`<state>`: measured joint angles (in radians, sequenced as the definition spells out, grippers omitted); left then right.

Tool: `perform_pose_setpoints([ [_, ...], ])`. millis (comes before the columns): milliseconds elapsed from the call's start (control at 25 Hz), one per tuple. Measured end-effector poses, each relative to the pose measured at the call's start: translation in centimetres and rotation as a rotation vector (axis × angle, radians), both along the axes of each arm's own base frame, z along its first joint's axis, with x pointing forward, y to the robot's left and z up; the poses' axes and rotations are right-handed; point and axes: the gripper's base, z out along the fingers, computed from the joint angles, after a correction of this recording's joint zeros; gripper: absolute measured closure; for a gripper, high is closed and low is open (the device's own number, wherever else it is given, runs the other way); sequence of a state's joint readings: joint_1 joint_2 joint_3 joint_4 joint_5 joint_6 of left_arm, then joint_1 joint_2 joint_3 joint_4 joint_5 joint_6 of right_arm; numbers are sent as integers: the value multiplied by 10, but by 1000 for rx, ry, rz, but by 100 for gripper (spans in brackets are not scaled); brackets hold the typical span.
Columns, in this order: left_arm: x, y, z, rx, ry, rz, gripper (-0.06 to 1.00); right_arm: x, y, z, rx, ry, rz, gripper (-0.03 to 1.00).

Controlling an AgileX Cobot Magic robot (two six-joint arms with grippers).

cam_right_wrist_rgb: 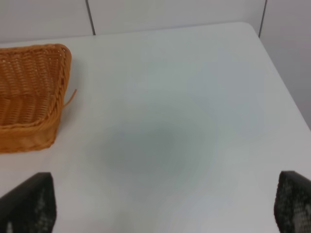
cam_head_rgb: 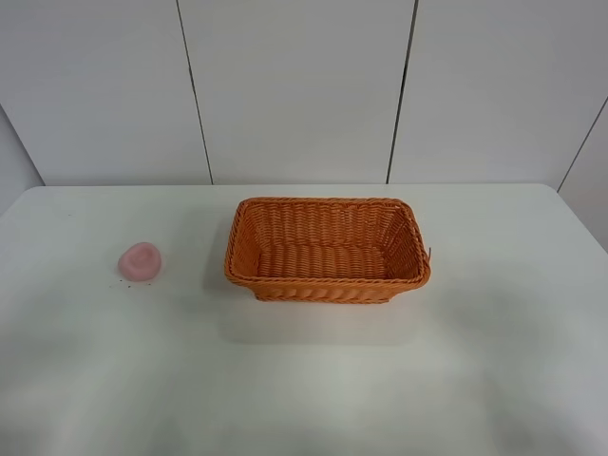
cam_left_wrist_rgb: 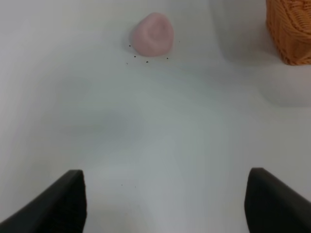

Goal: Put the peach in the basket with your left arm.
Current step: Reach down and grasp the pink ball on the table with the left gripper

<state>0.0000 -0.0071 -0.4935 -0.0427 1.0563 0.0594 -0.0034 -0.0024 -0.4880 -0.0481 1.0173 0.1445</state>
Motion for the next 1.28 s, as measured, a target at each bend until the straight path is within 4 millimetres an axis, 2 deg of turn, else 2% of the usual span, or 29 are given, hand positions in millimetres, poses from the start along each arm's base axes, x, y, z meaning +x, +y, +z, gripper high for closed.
perform_pose_setpoints([
  [480, 1, 0, 5, -2, -6, -1, 16, 0, 0, 0, 0, 0, 0, 27],
  [560, 8, -1, 13, -7, 13, -2, 17, 0, 0, 0, 0, 0, 0, 27],
  [680, 29, -1, 30, -11, 85, -2, 17, 0, 0, 0, 0, 0, 0, 27],
  [840, 77, -1, 48, -14, 208, 4, 18, 0, 0, 0, 0, 0, 0, 27],
  [960, 124, 0, 55, -14, 301, 8, 18, 0, 0, 0, 0, 0, 0, 27],
  [1120, 192, 0, 48, -7, 436, 5, 18, 0, 0, 0, 0, 0, 0, 27],
  [1280, 260, 0, 31, -4, 546, 6, 18, 0, 0, 0, 0, 0, 0, 27],
])
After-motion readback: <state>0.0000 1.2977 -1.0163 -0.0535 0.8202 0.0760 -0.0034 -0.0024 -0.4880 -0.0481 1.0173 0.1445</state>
